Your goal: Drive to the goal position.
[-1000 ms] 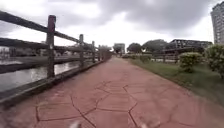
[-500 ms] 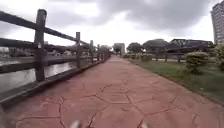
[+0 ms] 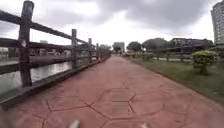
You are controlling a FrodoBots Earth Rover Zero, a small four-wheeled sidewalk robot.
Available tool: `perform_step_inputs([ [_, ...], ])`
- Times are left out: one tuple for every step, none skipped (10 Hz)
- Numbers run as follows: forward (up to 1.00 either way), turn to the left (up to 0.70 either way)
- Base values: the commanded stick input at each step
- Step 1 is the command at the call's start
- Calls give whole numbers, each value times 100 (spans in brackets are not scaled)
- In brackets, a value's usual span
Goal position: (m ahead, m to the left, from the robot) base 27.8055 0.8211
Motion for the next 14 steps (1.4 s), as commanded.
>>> perform_step_inputs([
  [70, 0],
  [70, 0],
  [70, 0],
  [70, 0],
  [70, 0],
  [70, 0],
  [70, 0],
  [70, -1],
  [70, -4],
  [70, -5],
  [70, -6],
  [70, -6],
  [70, -5],
  [70, -3],
])
